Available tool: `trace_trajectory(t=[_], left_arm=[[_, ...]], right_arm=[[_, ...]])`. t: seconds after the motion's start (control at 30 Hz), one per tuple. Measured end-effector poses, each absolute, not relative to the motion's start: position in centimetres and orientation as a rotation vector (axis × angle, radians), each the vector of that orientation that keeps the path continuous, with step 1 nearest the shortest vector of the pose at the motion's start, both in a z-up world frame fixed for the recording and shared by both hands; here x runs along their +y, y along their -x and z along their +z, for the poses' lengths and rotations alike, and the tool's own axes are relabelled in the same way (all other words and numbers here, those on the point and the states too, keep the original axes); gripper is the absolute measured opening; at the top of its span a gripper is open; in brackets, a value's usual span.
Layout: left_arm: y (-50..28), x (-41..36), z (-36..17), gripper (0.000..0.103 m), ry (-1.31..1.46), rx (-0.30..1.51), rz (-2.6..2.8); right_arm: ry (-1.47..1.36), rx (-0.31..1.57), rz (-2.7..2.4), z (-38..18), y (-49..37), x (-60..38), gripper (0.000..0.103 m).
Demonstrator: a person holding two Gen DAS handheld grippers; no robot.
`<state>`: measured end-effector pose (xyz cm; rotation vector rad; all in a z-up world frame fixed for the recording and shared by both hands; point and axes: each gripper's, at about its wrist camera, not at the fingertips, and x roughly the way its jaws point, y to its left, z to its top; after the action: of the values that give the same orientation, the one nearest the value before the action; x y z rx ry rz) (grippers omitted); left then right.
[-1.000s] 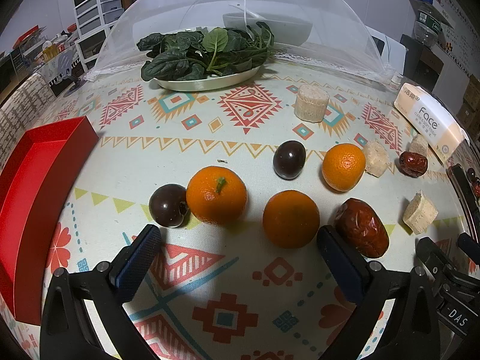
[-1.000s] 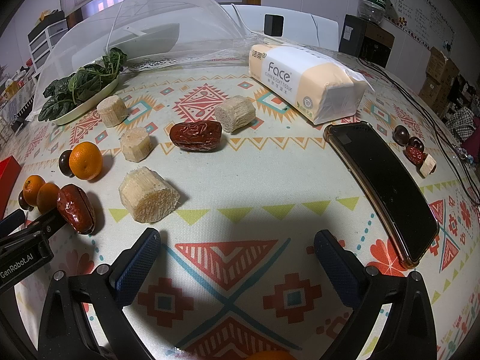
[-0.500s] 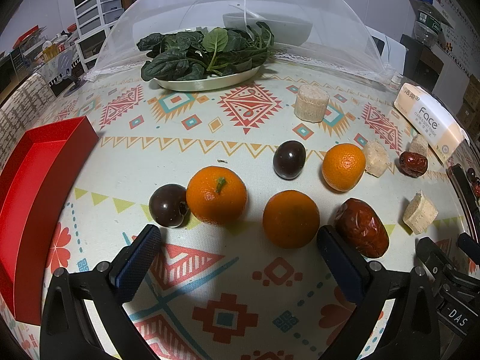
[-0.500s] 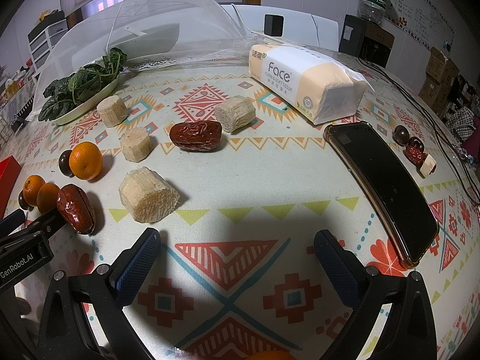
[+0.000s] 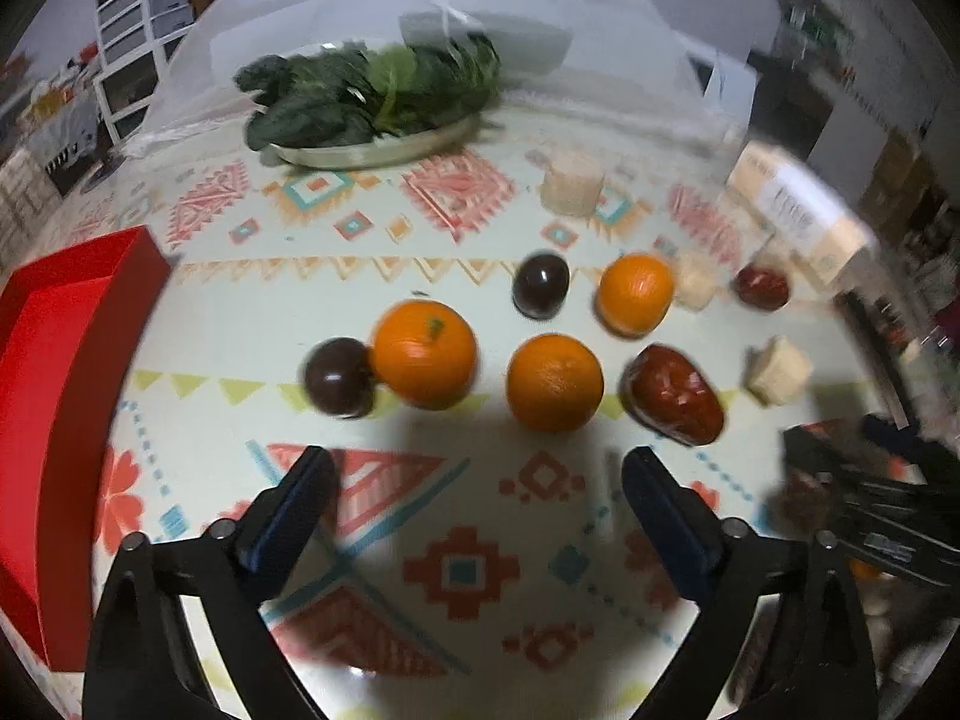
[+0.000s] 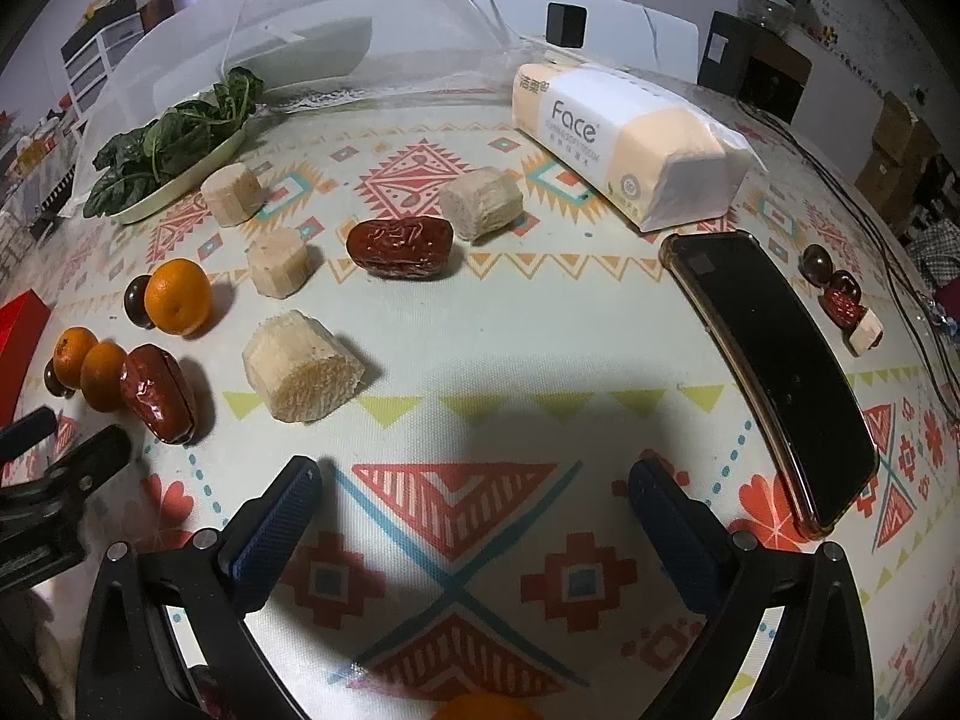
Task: Organize fruits
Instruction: 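Grasp a tangerine with the right tool while the left tool grasps a red date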
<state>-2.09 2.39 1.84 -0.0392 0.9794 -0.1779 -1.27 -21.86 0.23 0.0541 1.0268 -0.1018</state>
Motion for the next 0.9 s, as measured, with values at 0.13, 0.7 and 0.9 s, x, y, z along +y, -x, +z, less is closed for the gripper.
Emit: trace_trajectory(t=[0.13,0.7,0.9], left_arm=[[5.3,5.9,6.0,0.096,0.095,0.809,-0.181],[11.2,7.4,7.1,0.091,0.146,0.757,-0.328],[11.5,4.3,5.8,0.08,0.132,0.828,-0.429]], right_arm=[[-0.051,1.013,-0.098,0.2,1.7,-21.9,0.103],[-0.098,0.891,0.253,4.9,12.7,-20.8,0.08],[-0.023,0.93,0.349,2.5,14.5,-18.0,0.055]])
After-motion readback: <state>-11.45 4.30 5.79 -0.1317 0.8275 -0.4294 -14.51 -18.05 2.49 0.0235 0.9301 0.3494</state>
